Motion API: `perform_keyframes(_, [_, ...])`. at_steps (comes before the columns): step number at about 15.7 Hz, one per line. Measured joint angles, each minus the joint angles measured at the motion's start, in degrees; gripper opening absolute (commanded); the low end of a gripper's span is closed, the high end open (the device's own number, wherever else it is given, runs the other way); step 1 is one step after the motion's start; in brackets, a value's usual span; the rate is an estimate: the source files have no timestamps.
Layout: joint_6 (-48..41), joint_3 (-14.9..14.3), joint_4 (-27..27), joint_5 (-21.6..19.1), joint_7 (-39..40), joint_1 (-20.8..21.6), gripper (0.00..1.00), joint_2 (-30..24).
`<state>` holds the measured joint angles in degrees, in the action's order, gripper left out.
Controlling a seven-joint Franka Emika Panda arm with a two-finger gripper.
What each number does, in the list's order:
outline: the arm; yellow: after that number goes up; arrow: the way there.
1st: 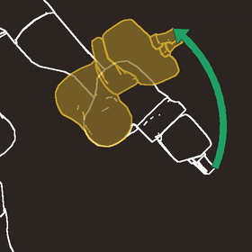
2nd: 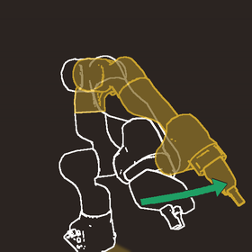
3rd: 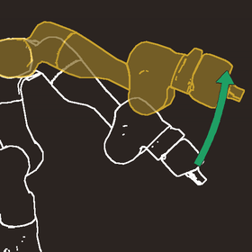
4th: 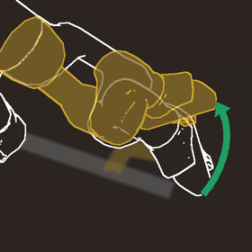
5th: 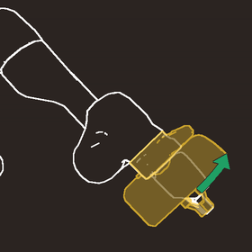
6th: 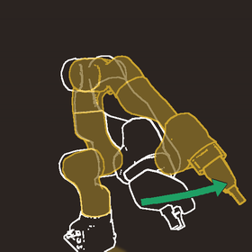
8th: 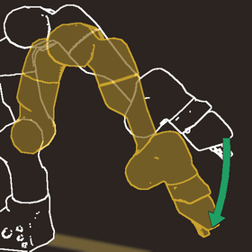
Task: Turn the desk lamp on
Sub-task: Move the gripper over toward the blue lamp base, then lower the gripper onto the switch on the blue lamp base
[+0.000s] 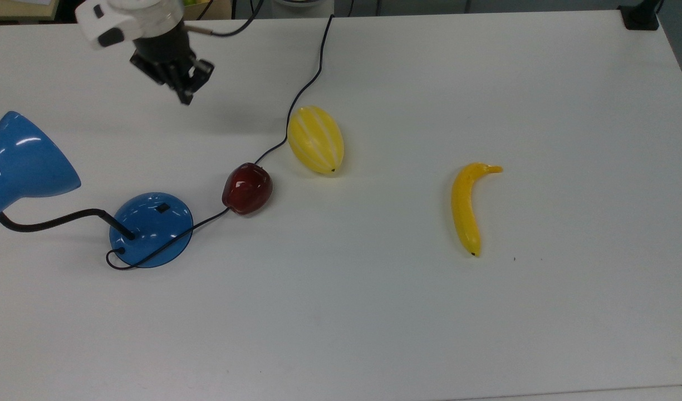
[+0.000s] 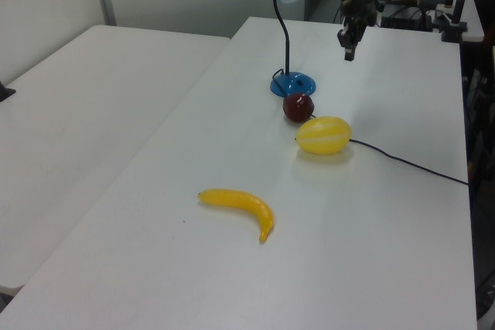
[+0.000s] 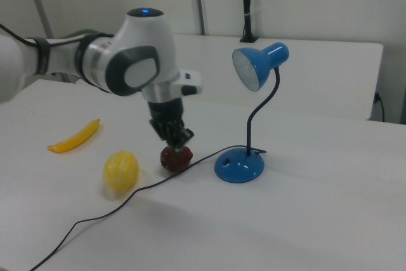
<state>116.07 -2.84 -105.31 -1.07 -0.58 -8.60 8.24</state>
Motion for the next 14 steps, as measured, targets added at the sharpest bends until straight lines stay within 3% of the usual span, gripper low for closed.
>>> perform_keyframes(5, [11.1,0.0,0.4,0.0,-1.8,-3.0,0.0,6.3])
perform_keyframes(14, [14.2,0.0,2.3,0.0,-3.6,-3.1,0.0,9.2])
